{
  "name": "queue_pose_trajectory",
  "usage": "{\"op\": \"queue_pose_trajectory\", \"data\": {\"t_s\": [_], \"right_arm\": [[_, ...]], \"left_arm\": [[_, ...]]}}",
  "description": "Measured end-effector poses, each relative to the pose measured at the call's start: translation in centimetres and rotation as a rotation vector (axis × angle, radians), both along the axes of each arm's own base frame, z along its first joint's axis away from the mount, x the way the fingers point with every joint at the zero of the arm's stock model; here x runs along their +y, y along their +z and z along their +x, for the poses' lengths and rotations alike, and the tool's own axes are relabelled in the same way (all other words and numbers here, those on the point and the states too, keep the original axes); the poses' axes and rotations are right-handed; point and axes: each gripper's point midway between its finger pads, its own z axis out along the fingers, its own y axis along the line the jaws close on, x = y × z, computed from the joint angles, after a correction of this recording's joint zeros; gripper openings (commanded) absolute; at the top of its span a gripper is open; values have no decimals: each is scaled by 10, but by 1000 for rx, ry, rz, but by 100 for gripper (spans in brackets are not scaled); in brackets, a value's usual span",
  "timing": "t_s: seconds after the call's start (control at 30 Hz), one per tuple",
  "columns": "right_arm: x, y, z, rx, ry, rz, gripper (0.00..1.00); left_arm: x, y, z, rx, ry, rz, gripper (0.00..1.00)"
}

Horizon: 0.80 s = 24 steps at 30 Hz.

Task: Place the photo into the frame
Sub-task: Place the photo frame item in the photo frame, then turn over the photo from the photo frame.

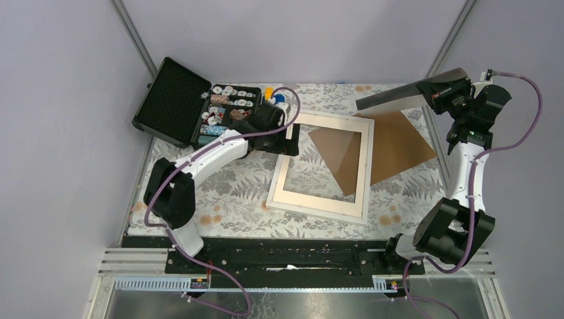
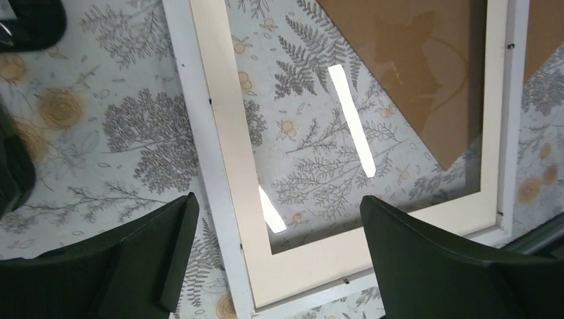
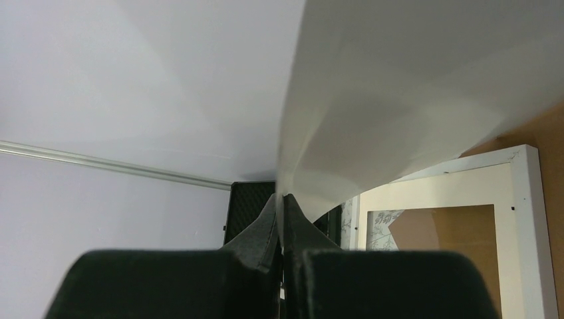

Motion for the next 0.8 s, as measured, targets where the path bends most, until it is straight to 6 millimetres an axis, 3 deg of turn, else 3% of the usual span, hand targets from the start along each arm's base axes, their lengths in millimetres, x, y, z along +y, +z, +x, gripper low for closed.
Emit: {"op": "queue_pose_trajectory", "data": {"t_s": [0.27,0.37,0.47,0.6,0.7,0.8], "right_arm": [[2,5,-1,2,4,5,0],[9,24,0,-25,18,3,0],[25,61,2,-88,56,-19,0],[58,108,-1,-178,134,-80,0],[82,121,-8,-188,206,-122,0],[104,116,-14,-170,295,-189,0]], "left_arm": [[14,-9,-27,55,68,-223,99],[30,7,-33,50,113,-357,99],[40,29,-33,22,140,-485,99],[34,53,-45,19,102,-608,99],[30,71,-55,16,48,-663,99],[29,95,-62,-16,-11,-694,99]]}}
